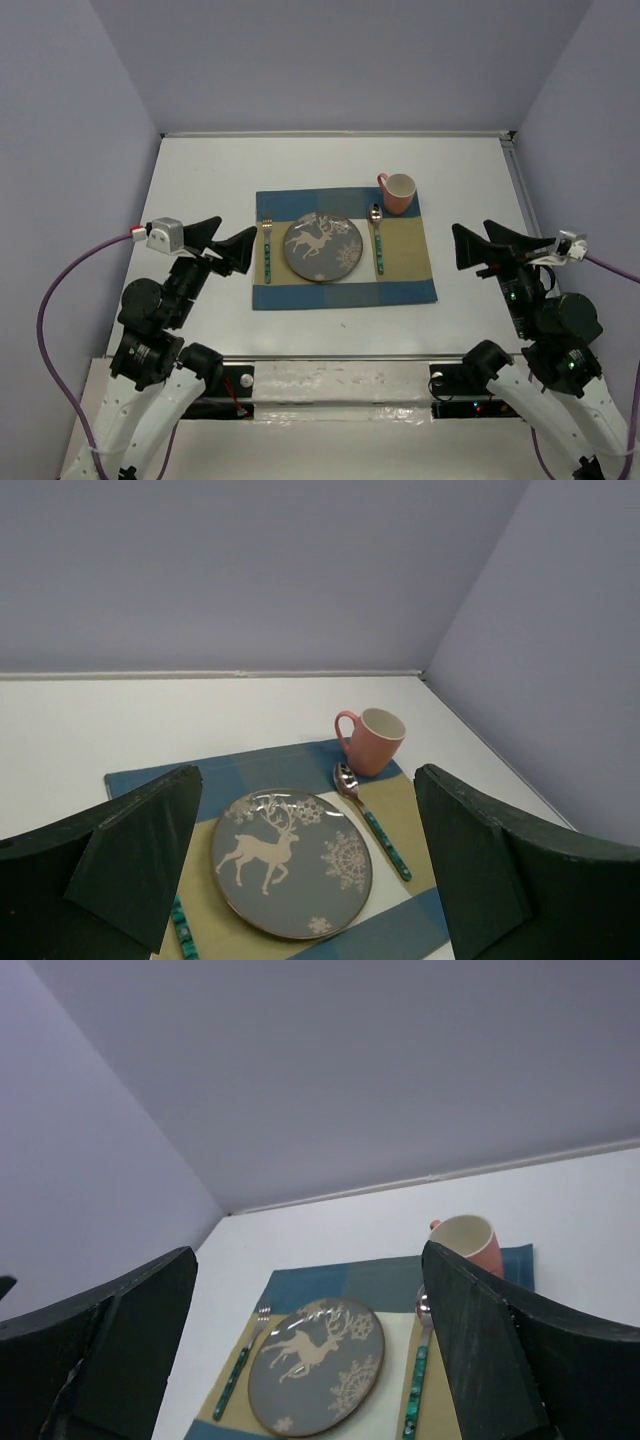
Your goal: Set the dinner table for one person
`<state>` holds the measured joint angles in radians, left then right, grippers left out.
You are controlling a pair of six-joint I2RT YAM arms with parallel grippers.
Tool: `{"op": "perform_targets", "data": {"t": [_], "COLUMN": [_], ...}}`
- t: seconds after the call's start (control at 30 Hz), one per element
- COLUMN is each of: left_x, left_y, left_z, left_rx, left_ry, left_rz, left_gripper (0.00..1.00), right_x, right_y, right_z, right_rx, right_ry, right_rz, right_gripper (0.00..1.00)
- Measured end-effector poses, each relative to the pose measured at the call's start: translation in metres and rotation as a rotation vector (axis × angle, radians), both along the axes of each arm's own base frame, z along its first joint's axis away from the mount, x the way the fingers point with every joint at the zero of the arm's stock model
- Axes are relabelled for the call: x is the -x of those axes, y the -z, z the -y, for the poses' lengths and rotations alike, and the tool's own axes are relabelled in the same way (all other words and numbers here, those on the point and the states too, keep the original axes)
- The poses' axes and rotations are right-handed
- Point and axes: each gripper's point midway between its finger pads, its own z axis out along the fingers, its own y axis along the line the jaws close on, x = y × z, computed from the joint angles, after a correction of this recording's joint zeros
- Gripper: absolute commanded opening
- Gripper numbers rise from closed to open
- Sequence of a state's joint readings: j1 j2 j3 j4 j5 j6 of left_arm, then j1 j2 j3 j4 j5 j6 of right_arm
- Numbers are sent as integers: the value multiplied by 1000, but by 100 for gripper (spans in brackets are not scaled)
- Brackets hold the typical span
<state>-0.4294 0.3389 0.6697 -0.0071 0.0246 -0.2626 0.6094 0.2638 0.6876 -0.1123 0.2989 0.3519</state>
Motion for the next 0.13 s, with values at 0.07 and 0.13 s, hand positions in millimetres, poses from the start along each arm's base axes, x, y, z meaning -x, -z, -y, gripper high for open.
{"op": "perform_targets", "data": {"t": [0.07,0.13], "left_x": [3,5], "left_y": [-4,-7], "left_z": [4,8], "left_rx": [4,6], "left_ry": [26,51], "left_rz": [16,28], "left_gripper": [99,99], "right_x": [0,-7], "right_y": [3,17], "right_z": [8,7], "right_rx": [-27,-19], "right_ry": [36,54], "right_rz": [1,-35], "right_gripper": [100,100]}}
